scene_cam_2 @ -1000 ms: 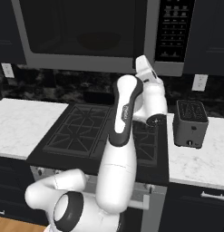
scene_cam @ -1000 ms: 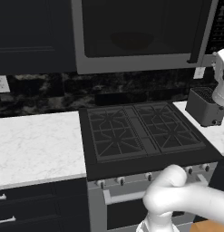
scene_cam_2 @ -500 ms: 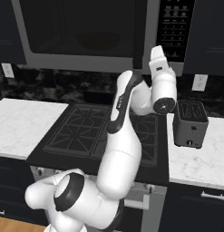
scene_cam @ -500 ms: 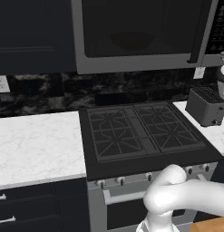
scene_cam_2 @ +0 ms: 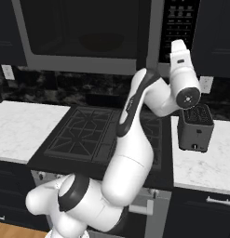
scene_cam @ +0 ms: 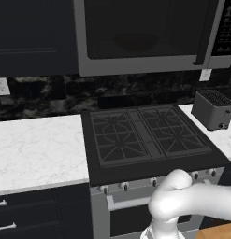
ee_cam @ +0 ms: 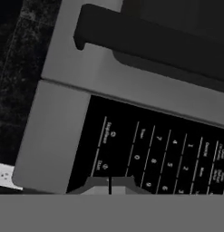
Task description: Open the microwave, place the bowl with waffle inside the microwave, then close the microwave door and turn it on.
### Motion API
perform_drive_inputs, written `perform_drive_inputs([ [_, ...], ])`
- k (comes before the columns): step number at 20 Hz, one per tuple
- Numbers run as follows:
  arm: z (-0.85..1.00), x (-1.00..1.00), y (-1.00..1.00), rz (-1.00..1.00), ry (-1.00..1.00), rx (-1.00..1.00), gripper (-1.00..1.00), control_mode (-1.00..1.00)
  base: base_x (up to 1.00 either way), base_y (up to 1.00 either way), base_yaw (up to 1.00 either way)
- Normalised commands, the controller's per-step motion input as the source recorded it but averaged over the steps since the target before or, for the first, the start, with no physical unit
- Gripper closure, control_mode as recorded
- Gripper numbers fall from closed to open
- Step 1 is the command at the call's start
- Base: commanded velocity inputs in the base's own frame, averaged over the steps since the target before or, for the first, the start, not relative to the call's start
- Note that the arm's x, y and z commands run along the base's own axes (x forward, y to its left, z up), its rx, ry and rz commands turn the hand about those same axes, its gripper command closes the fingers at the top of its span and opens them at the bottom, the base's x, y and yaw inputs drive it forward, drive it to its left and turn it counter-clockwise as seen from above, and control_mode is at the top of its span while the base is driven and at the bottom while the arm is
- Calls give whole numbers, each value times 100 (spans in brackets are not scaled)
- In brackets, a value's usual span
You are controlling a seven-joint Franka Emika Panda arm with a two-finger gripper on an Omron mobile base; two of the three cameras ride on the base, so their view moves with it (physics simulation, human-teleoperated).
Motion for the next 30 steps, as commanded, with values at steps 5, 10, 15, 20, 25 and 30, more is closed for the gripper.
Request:
perform_drive_inputs([
  [5,-9,16,0,13,12,8,100,-100,0,0,0],
  [10,-1,43,-1,6,-6,9,100,-100,0,0,0],
  [15,-4,52,-7,3,-11,8,100,-100,0,0,0],
  [20,-30,51,-26,0,-4,5,100,-100,0,0,0],
  [25,-16,58,-36,0,0,7,100,-100,0,0,0],
  [30,-17,82,-6,0,0,3,100,-100,0,0,0],
])
